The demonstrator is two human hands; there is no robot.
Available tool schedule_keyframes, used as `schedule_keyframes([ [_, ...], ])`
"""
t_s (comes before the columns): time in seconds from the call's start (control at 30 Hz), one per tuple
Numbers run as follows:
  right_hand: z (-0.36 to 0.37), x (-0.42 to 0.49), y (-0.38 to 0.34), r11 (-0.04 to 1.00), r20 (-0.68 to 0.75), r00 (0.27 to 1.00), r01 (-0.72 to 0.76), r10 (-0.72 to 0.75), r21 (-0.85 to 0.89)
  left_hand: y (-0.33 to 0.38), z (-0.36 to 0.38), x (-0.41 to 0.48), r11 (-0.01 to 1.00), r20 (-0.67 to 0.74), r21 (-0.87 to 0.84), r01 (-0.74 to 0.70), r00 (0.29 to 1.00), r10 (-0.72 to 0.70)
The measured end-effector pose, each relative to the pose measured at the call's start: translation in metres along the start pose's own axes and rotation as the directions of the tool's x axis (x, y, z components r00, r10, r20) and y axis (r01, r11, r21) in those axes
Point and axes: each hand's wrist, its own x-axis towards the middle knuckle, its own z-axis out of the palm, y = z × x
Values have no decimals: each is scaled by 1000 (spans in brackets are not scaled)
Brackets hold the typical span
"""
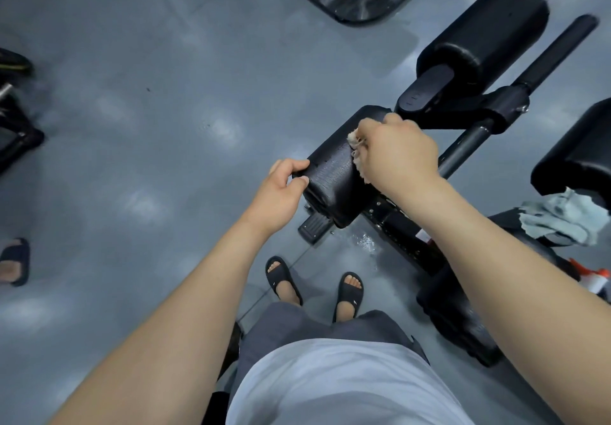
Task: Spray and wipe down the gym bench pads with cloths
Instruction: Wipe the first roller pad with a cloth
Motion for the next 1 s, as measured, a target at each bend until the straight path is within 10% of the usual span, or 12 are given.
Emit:
schedule_keyframes([
  [0.2, 4, -27, -16, 987, 83, 988, 124, -133, 105, 3, 11, 4, 991, -29, 136, 16, 1000, -12],
  [0.67, 7, 46, 49, 980, 40, 994, -103, 97, 172, 0, 21, 0, 985, -111, 166, -54, 991, 73],
  [1.0, 9, -1, -6, 981, 15, 988, 153, -156, 120, -6, 21, 6, 986, -143, 145, -86, 984, 107],
])
